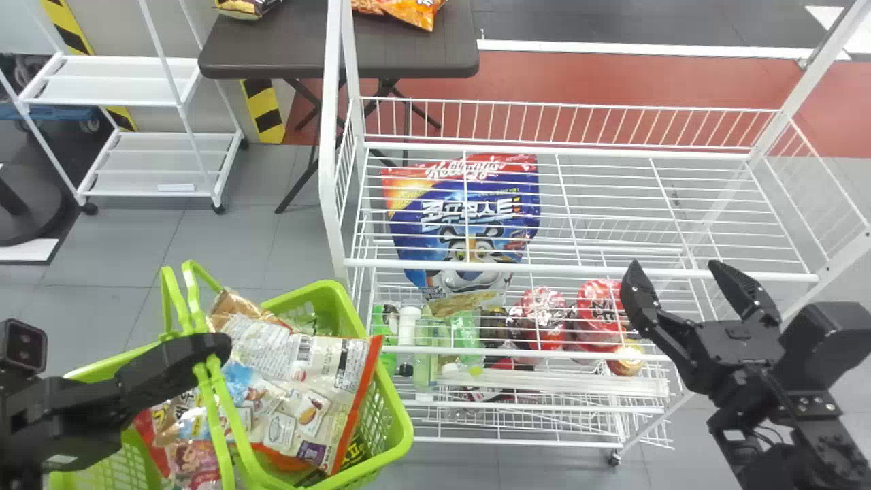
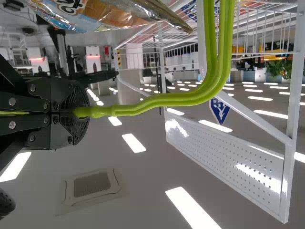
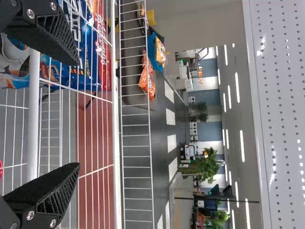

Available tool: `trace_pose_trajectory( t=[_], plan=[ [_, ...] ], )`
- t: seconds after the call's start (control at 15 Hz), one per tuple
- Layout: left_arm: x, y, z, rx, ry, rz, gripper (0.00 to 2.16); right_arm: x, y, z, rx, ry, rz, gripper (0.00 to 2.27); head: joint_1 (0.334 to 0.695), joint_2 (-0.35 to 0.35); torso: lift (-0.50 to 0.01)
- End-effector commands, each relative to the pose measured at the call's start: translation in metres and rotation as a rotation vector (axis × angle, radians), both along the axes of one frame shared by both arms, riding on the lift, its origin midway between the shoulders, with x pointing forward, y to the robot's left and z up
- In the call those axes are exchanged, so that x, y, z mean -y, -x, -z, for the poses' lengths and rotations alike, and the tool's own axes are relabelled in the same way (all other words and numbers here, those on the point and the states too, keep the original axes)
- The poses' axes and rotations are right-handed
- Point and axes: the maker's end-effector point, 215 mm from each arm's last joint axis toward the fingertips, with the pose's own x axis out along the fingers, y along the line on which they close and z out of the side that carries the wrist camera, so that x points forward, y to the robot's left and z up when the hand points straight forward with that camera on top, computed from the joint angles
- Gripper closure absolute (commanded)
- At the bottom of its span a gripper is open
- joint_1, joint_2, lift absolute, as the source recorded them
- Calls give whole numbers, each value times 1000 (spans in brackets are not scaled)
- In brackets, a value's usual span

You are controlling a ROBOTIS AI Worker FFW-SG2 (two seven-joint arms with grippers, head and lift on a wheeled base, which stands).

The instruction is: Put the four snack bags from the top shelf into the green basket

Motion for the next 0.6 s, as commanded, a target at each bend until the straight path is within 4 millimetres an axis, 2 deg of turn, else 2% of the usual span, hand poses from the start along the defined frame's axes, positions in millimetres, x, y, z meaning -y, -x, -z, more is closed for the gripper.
trace_pose_trajectory(
  t=[0.0, 0.53],
  plan=[
    [-2, 3, 0, -3, 8, 0, 2148, -1, 6, 2, 1, -5, 2, 56, 695, -27, 0],
    [0, 14, -1, -1, -6, 13, 2148, 3, 15, 2, -3, -37, 28, 66, 695, -31, 0]
  ],
)
